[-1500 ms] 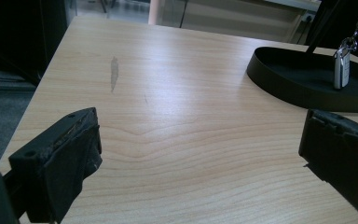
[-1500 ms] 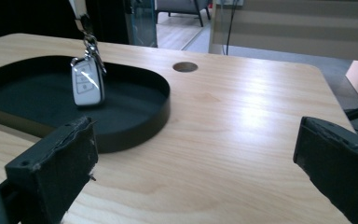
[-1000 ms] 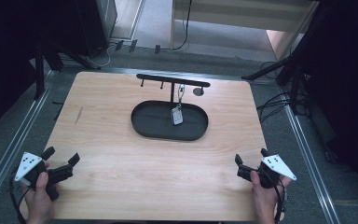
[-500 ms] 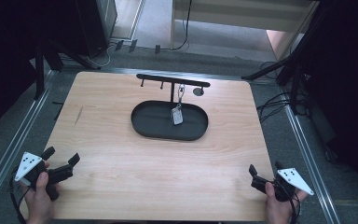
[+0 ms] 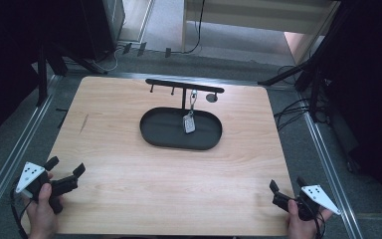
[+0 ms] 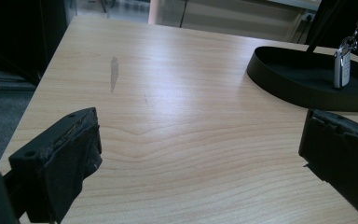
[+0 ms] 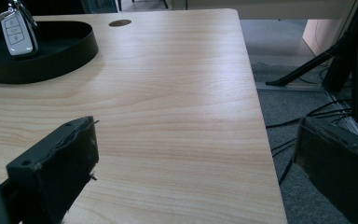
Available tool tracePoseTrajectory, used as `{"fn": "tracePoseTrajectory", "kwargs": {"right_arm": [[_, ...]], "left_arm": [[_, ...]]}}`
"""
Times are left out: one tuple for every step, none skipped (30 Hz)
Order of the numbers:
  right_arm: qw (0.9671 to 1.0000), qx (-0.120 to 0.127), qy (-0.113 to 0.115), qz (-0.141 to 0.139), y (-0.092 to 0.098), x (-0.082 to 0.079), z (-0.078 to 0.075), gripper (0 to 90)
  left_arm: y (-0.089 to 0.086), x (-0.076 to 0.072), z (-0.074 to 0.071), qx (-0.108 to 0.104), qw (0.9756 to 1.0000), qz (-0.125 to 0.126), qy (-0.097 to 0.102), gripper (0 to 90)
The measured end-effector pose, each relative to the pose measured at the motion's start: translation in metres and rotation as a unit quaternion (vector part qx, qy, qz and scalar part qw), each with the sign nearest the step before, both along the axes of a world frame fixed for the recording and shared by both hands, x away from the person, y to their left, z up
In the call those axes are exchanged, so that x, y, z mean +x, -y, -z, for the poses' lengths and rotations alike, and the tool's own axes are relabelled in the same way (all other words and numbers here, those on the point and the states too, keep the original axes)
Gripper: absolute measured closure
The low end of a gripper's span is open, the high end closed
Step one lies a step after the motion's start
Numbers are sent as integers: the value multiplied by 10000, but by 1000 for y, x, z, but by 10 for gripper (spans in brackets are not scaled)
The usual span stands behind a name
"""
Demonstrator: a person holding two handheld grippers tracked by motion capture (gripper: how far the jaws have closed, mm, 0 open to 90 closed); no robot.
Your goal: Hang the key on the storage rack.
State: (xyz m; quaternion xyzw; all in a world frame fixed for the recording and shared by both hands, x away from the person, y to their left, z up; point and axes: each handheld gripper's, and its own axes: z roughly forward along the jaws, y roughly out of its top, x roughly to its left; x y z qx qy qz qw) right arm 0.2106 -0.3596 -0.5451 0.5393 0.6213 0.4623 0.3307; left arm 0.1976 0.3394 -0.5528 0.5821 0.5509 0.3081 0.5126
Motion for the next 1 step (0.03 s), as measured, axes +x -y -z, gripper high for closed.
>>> {"fn": "tracePoseTrajectory", "kwargs": {"right_arm": [[10000, 0, 0, 0, 0, 0, 0, 0]], "left_arm": [[0, 0, 0, 21, 10000, 4, -6, 0]]}}
